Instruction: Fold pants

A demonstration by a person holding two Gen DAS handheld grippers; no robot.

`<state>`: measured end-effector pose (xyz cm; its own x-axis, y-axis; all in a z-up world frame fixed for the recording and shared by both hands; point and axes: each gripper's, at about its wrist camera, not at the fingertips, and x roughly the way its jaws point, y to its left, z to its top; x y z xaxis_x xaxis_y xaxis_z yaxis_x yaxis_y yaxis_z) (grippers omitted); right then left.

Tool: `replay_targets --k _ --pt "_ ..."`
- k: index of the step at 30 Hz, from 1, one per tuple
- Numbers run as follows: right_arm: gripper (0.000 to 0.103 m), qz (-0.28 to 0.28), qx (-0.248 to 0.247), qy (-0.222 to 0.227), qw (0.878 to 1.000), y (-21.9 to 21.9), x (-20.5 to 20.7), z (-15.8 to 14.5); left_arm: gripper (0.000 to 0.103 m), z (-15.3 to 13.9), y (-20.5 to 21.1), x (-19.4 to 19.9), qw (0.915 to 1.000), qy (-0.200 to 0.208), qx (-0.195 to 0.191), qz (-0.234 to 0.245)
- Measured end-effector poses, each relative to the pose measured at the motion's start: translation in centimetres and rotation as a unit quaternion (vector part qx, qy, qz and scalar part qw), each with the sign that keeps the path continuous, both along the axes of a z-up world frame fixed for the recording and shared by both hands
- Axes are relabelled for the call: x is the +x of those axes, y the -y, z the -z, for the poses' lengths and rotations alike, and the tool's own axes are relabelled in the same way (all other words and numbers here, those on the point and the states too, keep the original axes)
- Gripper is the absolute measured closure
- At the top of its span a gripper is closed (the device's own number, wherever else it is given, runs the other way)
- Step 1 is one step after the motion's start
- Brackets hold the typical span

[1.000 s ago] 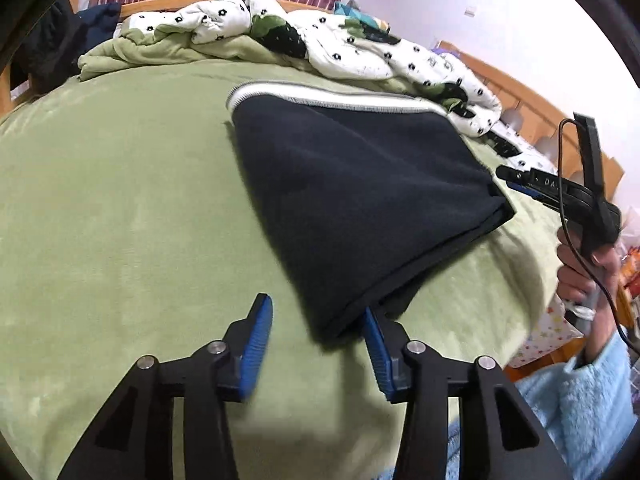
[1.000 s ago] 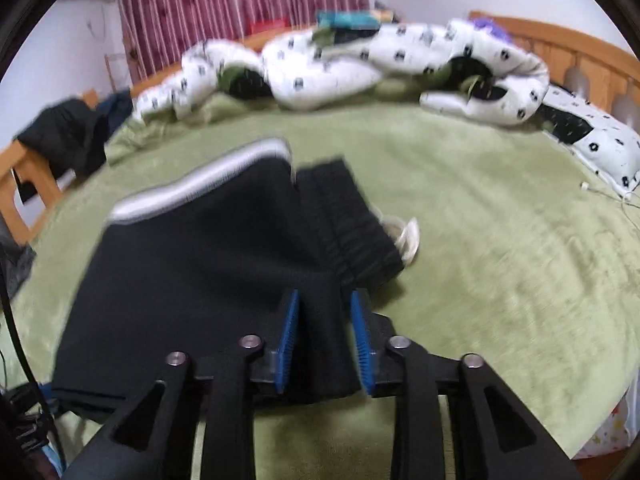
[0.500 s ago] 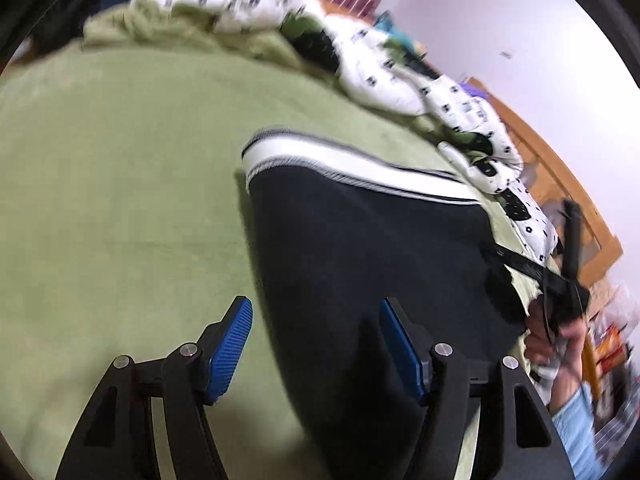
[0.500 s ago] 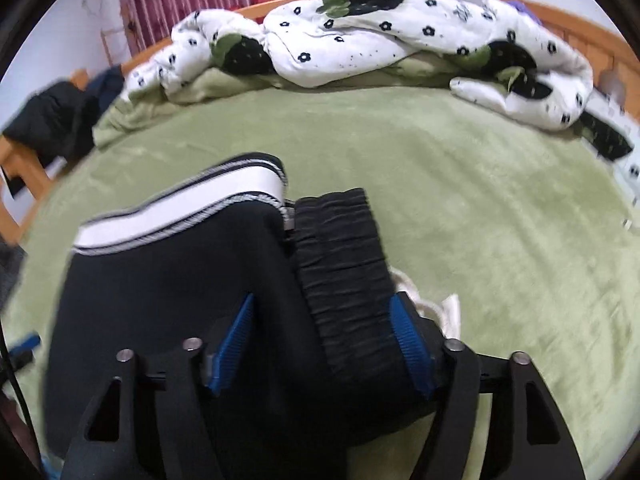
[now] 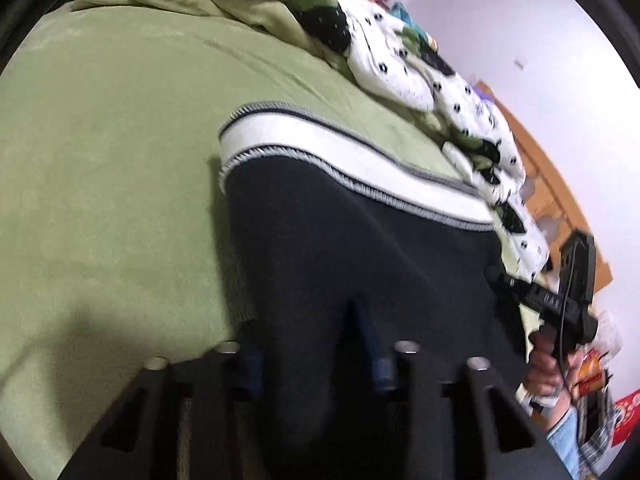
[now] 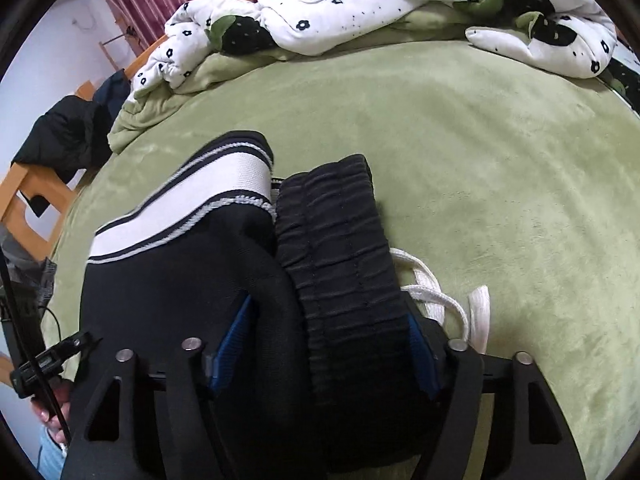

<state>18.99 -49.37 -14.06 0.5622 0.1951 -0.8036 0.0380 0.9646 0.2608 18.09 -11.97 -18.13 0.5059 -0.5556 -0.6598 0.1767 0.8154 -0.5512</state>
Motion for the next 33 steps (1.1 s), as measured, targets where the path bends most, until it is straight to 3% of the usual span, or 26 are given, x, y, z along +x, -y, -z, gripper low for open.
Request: replay_targets --k 1,3,8,11,12,14,18,21,25,26,29,30,32,33 --pt "0.05 0.0 -0.009 0.013 1.0 -0.5 -0.6 -0.9 0.08 -0.3 -0.4 -0.1 1.0 0.0 -0.009 -0.002" --pt "0.073 0.004 -0.007 0.035 0.999 -1.2 -1.4 -2.4 0.084 -0.8 -1.0 0.0 0.9995 -0.002 -0.03 -0.003" --pt "0.084 0.036 0.004 0.083 0.996 -4.7 -2.8 -5.7 0.092 -3.3 -3.5 0.2 0.9976 0.003 -0.069 0.007" --pt "0.095 0.027 0.053 0.12 0.991 -7.3 -3.5 -7.8 0.093 -5.3 -6.3 -0.1 0.9983 0.026 -0.052 -0.003" --pt "0.095 0.008 0.072 0.126 0.989 -8.8 -3.5 -8.5 0.093 -6.4 -7.9 -0.4 0.9981 0.043 -0.042 -0.012" --pt "0.095 -0.011 0.056 0.124 0.991 -11.4 -3.0 -8.8 0.093 -8.3 -11.0 -0.9 0.997 0.072 -0.011 -0.025" --pt "0.096 -0.066 0.094 0.097 0.989 -16.5 -1.3 -7.1 0.093 -9.8 -16.1 -1.4 0.9948 0.084 0.03 -0.049" --pt "0.094 -0.089 0.045 0.077 0.992 -19.7 -0.6 -5.5 0.091 -7.2 -18.4 -0.7 0.9961 0.048 0.05 -0.055" --pt "0.082 -0.077 -0.074 0.015 0.994 -19.7 0.1 -2.1 0.078 -1.9 -18.8 0.1 0.9942 -0.009 0.087 -0.062" --pt "0.079 -0.081 -0.079 0.005 0.994 -19.4 -0.1 -1.4 0.071 -1.2 -18.7 -0.2 0.9942 -0.008 0.091 -0.057" --pt "0.071 -0.087 -0.074 0.017 0.993 -18.7 -0.7 -2.5 0.051 -0.8 -18.9 -1.1 0.9942 0.005 0.093 -0.053" --pt "0.071 -0.088 -0.071 0.029 0.993 -18.5 -1.0 -3.1 0.05 -0.9 -19.2 -1.5 0.9941 0.013 0.092 -0.056" --pt "0.069 -0.08 -0.043 0.109 0.99 -18.3 -2.2 -5.7 0.044 -1.0 -20.0 -2.0 0.9943 0.023 0.08 -0.067" --pt "0.059 -0.08 -0.033 0.126 0.988 -18.3 -2.2 -6.3 0.042 -0.9 -20.4 -2.1 0.9944 0.024 0.073 -0.072"
